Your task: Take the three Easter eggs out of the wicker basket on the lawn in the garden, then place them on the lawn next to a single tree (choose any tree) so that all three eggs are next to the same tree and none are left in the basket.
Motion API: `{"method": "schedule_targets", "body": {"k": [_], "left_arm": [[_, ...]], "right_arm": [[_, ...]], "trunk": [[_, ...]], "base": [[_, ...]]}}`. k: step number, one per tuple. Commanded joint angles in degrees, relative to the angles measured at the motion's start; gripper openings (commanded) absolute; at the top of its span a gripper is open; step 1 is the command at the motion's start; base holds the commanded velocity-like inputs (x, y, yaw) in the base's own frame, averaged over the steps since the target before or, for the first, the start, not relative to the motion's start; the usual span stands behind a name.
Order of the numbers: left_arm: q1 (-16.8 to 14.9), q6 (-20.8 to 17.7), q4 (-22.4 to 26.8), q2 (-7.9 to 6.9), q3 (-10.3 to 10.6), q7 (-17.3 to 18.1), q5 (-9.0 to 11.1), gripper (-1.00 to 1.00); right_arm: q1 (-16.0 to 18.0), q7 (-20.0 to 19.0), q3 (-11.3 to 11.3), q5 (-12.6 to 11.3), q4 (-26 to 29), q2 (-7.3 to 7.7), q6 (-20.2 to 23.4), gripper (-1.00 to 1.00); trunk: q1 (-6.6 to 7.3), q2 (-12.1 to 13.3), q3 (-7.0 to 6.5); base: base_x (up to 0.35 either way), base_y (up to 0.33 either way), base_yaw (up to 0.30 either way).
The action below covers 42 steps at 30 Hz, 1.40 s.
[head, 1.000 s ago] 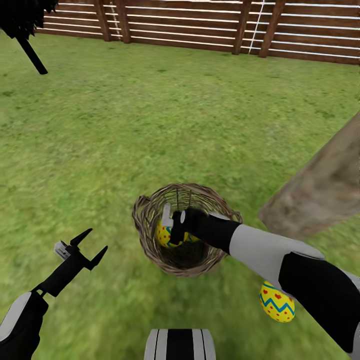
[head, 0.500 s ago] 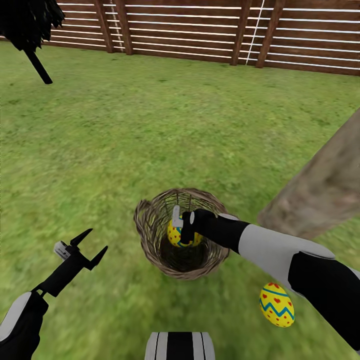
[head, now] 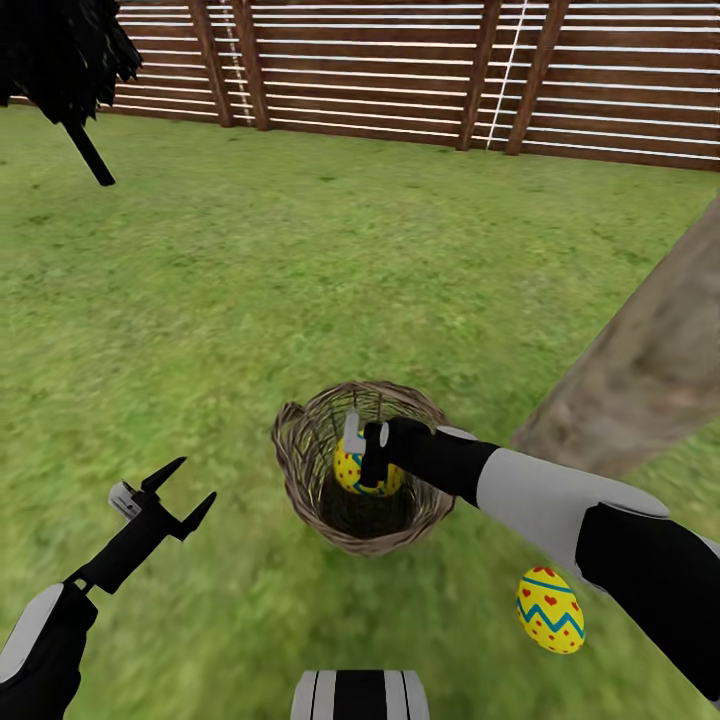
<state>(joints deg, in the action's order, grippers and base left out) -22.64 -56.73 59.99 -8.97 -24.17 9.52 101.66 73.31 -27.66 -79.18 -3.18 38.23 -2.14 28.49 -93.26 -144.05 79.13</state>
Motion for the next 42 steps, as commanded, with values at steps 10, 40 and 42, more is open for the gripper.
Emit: {"method": "schedule_targets", "body": {"k": [10, 40, 42], "left_arm": [[-0.04, -0.22, -0.04, 0.01, -0.09, 0.5, -0.59, 1.0], [-0.04, -0.66, 0.0, -0.58, -0.18, 0.33, -0.66, 1.0], [-0.04, -0.66, -0.01, -0.6, -0.18, 0.33, -0.65, 1.0]], "right_arm": [[0.08, 0.32, -0.31, -0.25, 0.26, 0.03, 0.33, -1.0], [0.08, 0.06, 2.32, -0.19, 0.33, 0.07, 0.4, -1.0], [0.08, 0.06, 2.42, -0.21, 0.31, 0.05, 0.51, -1.0]], "trunk": [[0.26, 0.12, -2.18], [1.04, 0.52, -8.83], [1.09, 0.55, -9.27]], "base": [[0.0, 0.0, 0.0], [0.0, 0.0, 0.0], [-0.003, 0.0, 0.0]]}}
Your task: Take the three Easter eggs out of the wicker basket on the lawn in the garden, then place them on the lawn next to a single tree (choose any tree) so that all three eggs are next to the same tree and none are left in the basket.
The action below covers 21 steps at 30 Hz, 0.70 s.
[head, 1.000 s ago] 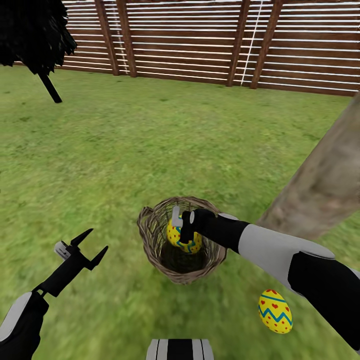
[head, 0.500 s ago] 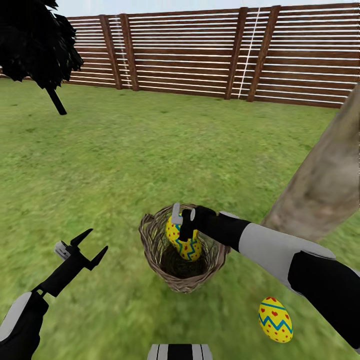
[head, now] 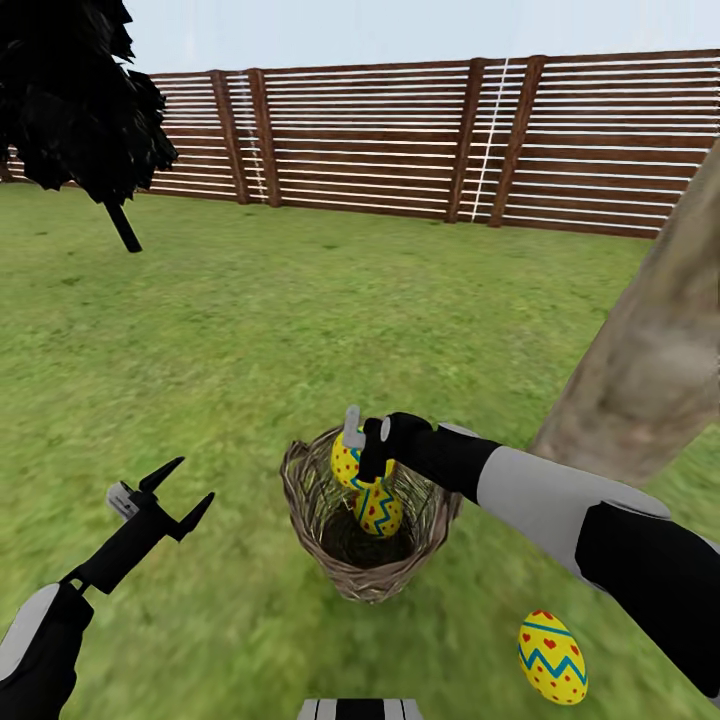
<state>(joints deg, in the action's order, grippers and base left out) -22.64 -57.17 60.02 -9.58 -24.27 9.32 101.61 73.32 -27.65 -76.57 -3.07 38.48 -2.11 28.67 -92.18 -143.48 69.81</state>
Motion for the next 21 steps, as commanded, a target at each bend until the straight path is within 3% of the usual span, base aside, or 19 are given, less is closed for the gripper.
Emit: {"method": "schedule_targets", "body": {"k": [1, 12, 14, 17, 20, 21], "left_arm": [[-0.04, -0.22, -0.05, 0.0, -0.08, 0.52, -0.57, 1.0], [-0.04, -0.22, -0.08, 0.0, -0.08, 0.52, -0.46, 1.0], [-0.04, -0.22, -0.12, 0.0, -0.08, 0.52, -0.41, 1.0], [-0.04, -0.22, -0.12, 0.0, -0.08, 0.52, -0.42, 1.0], [-0.04, -0.22, -0.15, 0.0, -0.08, 0.52, -0.41, 1.0], [-0.04, -0.22, -0.16, 0.0, -0.08, 0.52, -0.41, 1.0]], "right_arm": [[0.07, 0.06, -0.13, -0.35, 0.03, 0.0, 0.42, -1.0], [0.07, 0.04, 0.36, -0.5, 0.09, 0.17, 0.51, -1.0], [0.07, -0.01, 1.39, -0.53, 0.15, 0.17, 0.57, -1.0], [0.07, -0.03, 6.44, -0.58, 3.58, 1.35, 0.65, -1.0], [0.07, -0.08, 12.02, -1.19, 11.19, 5.03, 0.99, -1.0], [0.07, -0.11, 15.37, -1.27, 12.87, 5.9, 1.27, -1.0]], "trunk": [[0.03, 0.0, -0.18], [0.32, 0.15, -2.62], [0.37, 0.17, -3.06], [0.45, 0.21, -3.73], [0.62, 0.45, -4.37], [0.84, 0.86, -4.55]], "base": [[-0.132, 0.014, 0.0], [-0.235, 0.021, 0.0], [-0.086, 0.0, 0.0], [-0.013, 0.0, 0.0], [-0.001, 0.0, 0.0], [0.0, 0.0, 0.0]]}}
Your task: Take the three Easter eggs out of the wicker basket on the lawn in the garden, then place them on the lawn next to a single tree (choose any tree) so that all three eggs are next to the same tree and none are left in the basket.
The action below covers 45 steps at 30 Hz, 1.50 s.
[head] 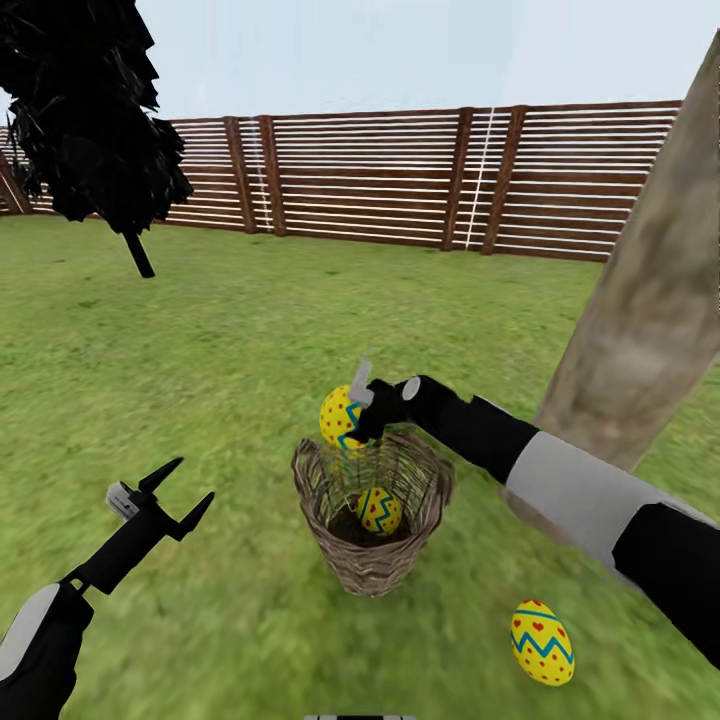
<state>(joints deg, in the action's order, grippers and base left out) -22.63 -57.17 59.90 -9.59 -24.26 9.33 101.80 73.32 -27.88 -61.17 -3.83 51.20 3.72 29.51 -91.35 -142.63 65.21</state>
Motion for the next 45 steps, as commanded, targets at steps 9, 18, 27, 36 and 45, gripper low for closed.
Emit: {"method": "schedule_targets", "body": {"k": [9, 18, 27, 36, 45], "left_arm": [[-0.04, -0.18, 0.04, -0.14, -0.15, 0.43, -0.63, 1.0], [-0.04, -0.22, 0.13, -0.17, -0.17, 0.54, -0.6, 1.0], [-0.04, -0.28, 0.04, -0.15, -0.11, 0.6, -0.55, 1.0], [-0.04, -0.31, -0.04, -0.31, -0.34, 0.6, -0.55, 1.0], [-0.04, -0.3, 0.02, -0.31, -0.37, 0.54, -0.68, 1.0]], "right_arm": [[-0.67, 0.31, 8.62, -18.44, 1.33, 0.79, 1.16, -1.0], [-11.26, 0.11, 18.83, -41.28, 2.04, 4.08, 2.76, -1.0], [-13.75, 0.09, 19.78, -43.08, 3.2, 6.01, 4.94, -1.0], [-14.03, -0.6, 20.5, -44.1, 3.1, 7.02, 12.55, -1.0], [-16.13, -10.86, 21.0, -54.26, 3.1, 12.95, 11.89, -1.0]], "trunk": [[1.98, 3.61, -1.56], [3.52, 6.42, -2.82], [3.52, 6.42, -3.28], [3.52, 6.42, -3.8], [3.74, 6.82, -4.2]], "base": [[0.0, 0.0, 0.0], [-0.235, 0.0, -0.001], [-0.006, 0.0, -0.22], [0.0, 0.0, -0.245], [0.0, 0.0, -0.107]]}}
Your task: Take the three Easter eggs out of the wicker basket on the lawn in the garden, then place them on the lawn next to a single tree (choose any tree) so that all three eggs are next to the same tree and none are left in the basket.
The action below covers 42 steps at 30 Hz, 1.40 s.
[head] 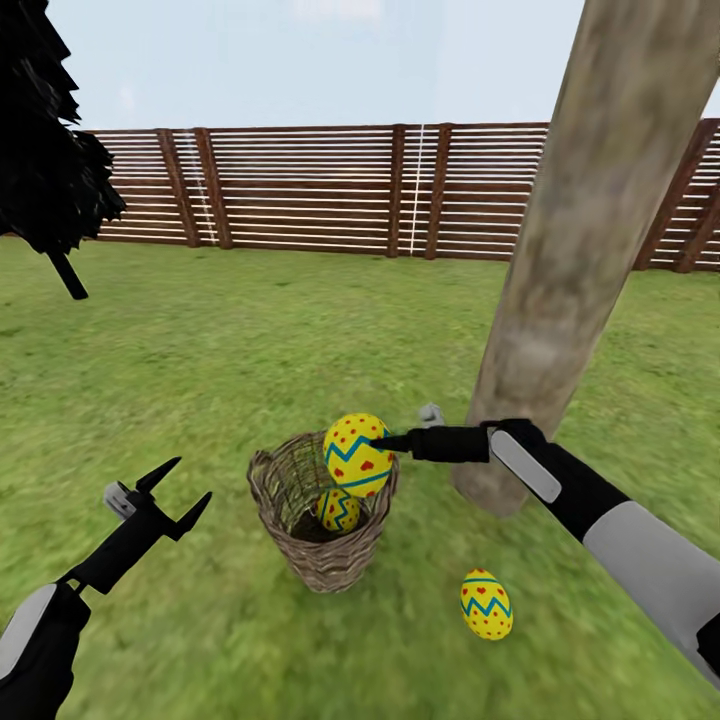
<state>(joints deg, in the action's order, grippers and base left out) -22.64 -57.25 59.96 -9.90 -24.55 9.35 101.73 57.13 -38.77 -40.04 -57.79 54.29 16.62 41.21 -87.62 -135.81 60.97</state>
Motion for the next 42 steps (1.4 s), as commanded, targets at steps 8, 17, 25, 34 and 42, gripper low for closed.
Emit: {"method": "schedule_targets", "body": {"k": [8, 17, 25, 34, 42], "left_arm": [[-0.04, -0.16, -0.01, 0.0, -0.06, 0.49, -0.7, 1.0], [-0.04, -0.14, -0.01, -0.04, -0.13, 0.48, -0.57, 1.0], [-0.04, -0.14, -0.01, -0.03, -0.06, 0.49, -0.56, 1.0], [-0.04, -0.14, -0.1, -0.03, -0.06, 0.48, -0.56, 1.0], [-0.04, -0.23, -0.1, -0.02, -0.06, 0.49, -0.67, 1.0]], "right_arm": [[0.0, -0.16, 1.08, -0.31, 0.0, 0.24, 0.19, -1.0], [0.0, -0.1, 1.1, -0.31, -0.15, 0.49, 0.19, -1.0], [0.0, -0.07, 1.1, -0.31, -0.23, 0.51, 0.2, -1.0], [0.0, 7.4, 1.92, 0.25, -2.4, 1.71, 0.2, -1.0], [0.0, 45.57, 1.4, 13.52, -2.9, 0.84, 0.95, -1.0]], "trunk": [[1.77, 3.2, -1.39], [2.21, 4.01, -2.24], [2.21, 4.01, -2.76], [2.21, 4.01, -3.27], [2.21, 4.01, -3.28]], "base": [[0.0, 0.0, 0.0], [-0.025, -0.069, -0.173], [-0.118, -0.317, -0.21], [-0.13, -0.286, -0.176], [-0.006, -0.011, -0.006]]}}
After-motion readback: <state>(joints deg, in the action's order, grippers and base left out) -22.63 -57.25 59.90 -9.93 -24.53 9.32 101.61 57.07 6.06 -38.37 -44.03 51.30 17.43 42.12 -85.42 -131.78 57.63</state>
